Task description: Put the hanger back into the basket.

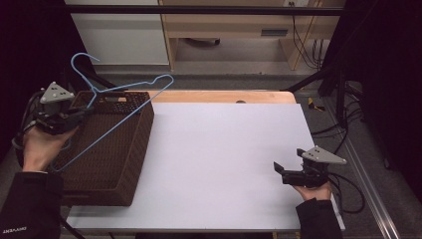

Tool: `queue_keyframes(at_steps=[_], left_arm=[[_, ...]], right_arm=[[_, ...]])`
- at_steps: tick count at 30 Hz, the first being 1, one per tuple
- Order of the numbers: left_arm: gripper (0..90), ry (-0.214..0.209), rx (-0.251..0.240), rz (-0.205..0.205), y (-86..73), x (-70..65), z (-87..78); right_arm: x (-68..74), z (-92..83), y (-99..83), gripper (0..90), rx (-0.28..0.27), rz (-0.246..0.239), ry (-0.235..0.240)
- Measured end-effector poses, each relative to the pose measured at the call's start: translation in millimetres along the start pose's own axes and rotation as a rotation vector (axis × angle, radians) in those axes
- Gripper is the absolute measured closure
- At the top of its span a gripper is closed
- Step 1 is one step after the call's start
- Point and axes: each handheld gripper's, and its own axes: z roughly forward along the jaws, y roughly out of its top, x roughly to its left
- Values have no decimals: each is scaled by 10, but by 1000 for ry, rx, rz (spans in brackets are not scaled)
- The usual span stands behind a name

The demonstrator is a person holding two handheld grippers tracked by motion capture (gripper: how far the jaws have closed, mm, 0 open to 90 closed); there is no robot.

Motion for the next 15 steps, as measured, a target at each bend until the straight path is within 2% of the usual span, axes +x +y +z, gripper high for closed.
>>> queue_keyframes(at_steps=[4,6,15], left_arm=[[867,25,6,-17,-88,84,23],[867,43,18,-32,-182,170,46],[867,83,50,-29,-422,323,87]], right_arm=[[2,3,-1,46,2,-2,0],[2,3,-1,46,3,-1,0],[3,10,-2,45,5,-1,1]])
